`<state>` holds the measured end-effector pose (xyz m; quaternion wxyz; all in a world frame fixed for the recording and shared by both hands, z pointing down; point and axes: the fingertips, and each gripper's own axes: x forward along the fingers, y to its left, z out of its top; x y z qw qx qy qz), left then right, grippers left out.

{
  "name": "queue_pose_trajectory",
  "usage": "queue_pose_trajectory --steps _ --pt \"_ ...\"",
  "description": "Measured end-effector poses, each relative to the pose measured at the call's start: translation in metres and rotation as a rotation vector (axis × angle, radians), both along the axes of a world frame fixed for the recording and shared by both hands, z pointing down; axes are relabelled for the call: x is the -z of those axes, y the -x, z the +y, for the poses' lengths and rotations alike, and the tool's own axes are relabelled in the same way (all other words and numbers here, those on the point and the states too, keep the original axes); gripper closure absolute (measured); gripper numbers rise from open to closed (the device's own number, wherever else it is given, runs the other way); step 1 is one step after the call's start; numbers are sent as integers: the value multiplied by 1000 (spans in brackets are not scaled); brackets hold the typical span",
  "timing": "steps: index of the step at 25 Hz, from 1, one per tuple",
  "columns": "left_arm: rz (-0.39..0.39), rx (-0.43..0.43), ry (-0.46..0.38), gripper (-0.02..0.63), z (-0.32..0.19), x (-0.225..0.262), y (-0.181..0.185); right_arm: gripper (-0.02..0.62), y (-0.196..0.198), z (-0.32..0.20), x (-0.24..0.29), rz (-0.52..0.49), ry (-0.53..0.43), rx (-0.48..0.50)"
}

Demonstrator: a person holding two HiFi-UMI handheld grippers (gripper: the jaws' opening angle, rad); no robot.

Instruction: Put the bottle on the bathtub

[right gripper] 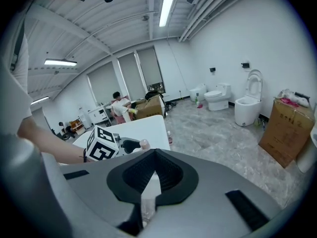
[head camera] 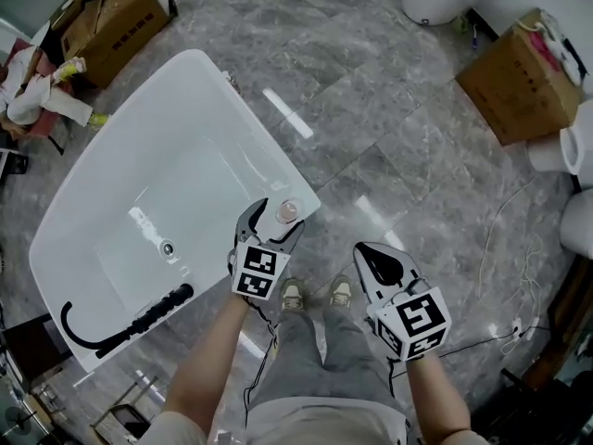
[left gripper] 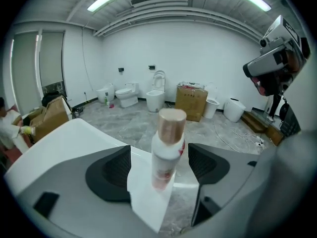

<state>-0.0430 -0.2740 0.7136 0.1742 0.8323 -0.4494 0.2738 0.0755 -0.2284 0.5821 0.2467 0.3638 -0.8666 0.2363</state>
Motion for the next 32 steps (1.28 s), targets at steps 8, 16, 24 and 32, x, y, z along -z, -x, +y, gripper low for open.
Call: queue_pose_trajectory --steps 8,16,24,32 --pt "4 41 -191 315 18 128 19 568 3 -4 120 -87 -128 17" --pt "-24 74 -378 473 42 258 33 568 4 17 242 -150 -294 54" --pt "18 69 -434 505 74 353 41 568 13 55 336 -224 -427 79" --pt "63 50 -608 560 98 448 21 568 -19 86 391 -241 -593 -3"
